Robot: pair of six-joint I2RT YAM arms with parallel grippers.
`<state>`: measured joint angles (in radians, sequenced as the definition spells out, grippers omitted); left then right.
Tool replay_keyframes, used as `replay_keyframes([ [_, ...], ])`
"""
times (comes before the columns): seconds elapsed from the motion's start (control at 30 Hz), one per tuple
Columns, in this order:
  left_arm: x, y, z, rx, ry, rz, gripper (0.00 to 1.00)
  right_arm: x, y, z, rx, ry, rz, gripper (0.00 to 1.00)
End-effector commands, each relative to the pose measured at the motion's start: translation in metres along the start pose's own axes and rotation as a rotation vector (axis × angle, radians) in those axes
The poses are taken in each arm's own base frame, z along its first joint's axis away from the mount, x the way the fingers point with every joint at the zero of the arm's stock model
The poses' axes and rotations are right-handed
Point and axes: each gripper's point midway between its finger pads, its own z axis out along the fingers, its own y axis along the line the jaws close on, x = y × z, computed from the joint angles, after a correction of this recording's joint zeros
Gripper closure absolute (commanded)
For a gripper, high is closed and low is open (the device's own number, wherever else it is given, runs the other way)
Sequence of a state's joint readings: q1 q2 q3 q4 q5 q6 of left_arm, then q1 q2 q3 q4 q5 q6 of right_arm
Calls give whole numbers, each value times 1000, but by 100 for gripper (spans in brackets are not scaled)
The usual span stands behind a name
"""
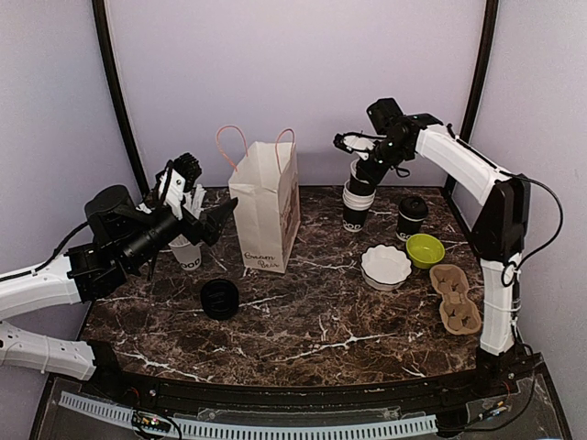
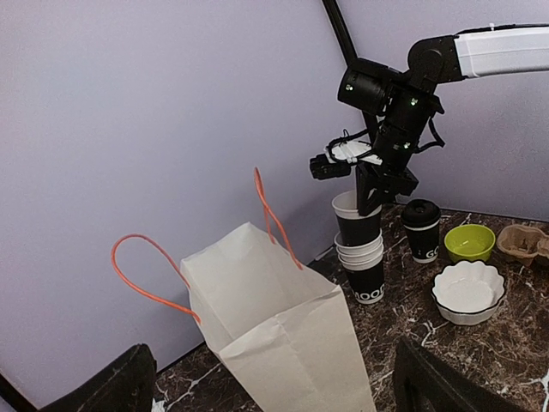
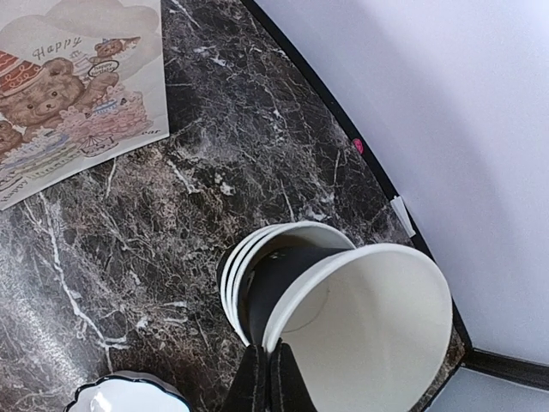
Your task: Pack the takeout coffee
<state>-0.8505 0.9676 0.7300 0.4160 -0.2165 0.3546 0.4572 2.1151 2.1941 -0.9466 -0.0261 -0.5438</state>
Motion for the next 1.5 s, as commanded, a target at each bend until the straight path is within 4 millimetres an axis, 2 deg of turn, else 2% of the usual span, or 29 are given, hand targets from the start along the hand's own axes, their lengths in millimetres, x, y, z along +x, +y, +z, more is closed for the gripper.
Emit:
replay_keyframes([
  [0.0,-4,0,0,9,-12,-11,1,-20,1,-30,0,-80,7,100],
  [0.13,-4,-1,0,15,-11,-11,1,-23,5,-31,5,-68,-12,100],
  [0.3,-3,-1,0,14,-11,-9,1,-36,8,-59,36,-110,-53,100],
  [0.5,0,-1,3,11,2,10,1,-47,13,-121,91,-191,-88,100],
  [0.6,-1,1,4,0,7,30,1,-50,27,-156,78,-251,-120,100],
  [0.67,0,4,5,-17,17,47,1,-46,46,-165,19,-270,-141,100],
  [0.77,6,4,8,-22,47,64,2,-32,98,-163,-161,-269,-196,100],
  [0.87,6,3,11,-1,98,51,5,-2,164,-142,-337,-188,-288,100],
  [0.97,3,4,13,10,141,14,10,28,212,-124,-400,-93,-403,100],
  [1.03,-2,7,12,10,180,-31,15,41,234,-115,-398,-53,-478,100],
  [1.07,9,3,9,28,238,-34,18,45,245,-111,-398,-45,-512,100],
  [1.1,6,5,7,25,250,-72,19,46,254,-109,-396,-43,-542,100],
  [1.13,18,2,3,41,316,-74,22,46,263,-108,-398,-44,-570,100],
  [1.17,15,5,1,31,332,-106,24,44,271,-107,-402,-49,-592,100],
  [1.2,29,2,-5,44,408,-102,27,42,281,-108,-412,-57,-613,100],
  [1.23,28,6,-8,25,431,-127,28,40,289,-108,-425,-66,-629,100],
  [1.27,42,4,-14,31,505,-123,30,38,299,-108,-442,-76,-644,100],
  [1.3,42,7,-17,15,529,-149,31,37,307,-107,-455,-84,-658,100],
  [1.33,52,5,-24,19,586,-147,33,37,315,-104,-463,-84,-669,100],
  [1.47,74,2,-41,-5,693,-228,36,34,332,-86,-443,-83,-689,100],
])
